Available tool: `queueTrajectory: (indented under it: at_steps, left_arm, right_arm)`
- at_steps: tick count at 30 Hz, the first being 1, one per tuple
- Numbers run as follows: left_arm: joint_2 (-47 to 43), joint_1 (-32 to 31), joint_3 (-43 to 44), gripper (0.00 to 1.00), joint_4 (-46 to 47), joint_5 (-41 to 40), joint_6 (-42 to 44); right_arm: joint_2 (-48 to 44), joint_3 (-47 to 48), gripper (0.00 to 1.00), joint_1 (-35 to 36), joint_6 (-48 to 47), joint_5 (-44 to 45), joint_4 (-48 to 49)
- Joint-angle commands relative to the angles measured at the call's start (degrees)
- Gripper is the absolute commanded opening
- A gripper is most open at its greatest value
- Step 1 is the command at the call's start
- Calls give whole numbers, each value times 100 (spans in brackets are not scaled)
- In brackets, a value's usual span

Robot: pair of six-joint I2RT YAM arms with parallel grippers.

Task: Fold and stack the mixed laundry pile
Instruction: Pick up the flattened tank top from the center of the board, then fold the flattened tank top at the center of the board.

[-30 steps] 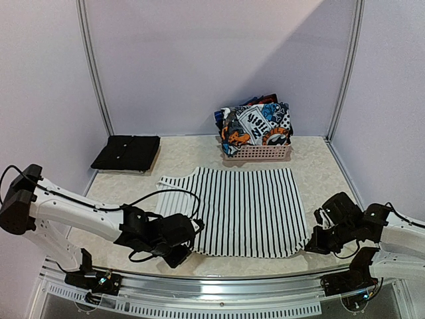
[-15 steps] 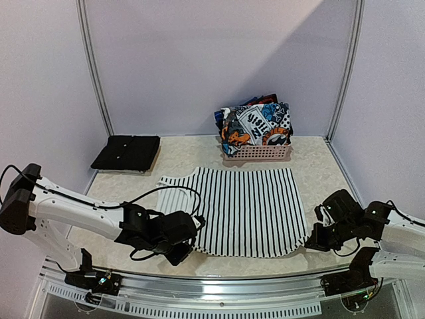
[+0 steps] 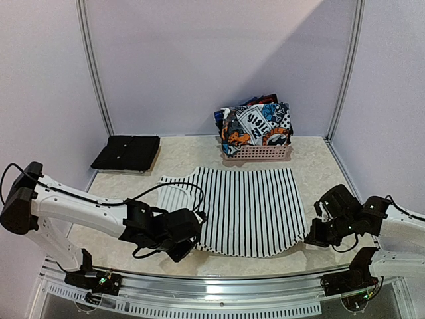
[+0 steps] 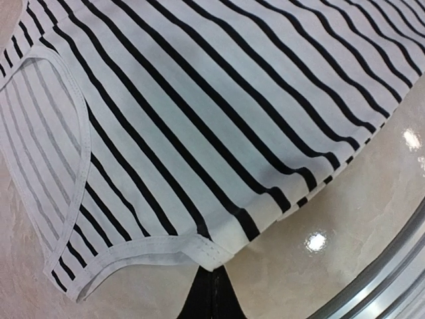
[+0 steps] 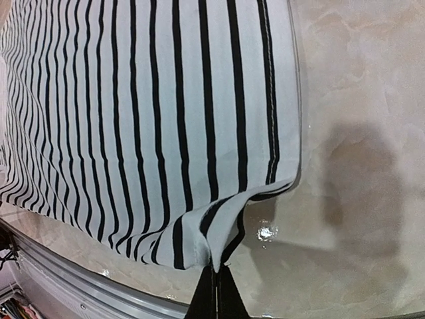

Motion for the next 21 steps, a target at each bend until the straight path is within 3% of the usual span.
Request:
queueTrajectory:
  at_steps: [1, 21]
  left_arm:
    - [-116, 106, 128, 0, -191, -188, -27]
    - [-145, 969, 290, 0, 107, -134, 475]
  right_arm:
    - [95, 283, 0, 43, -87, 325, -56]
    - [1073, 907, 0, 30, -487, 1321, 147]
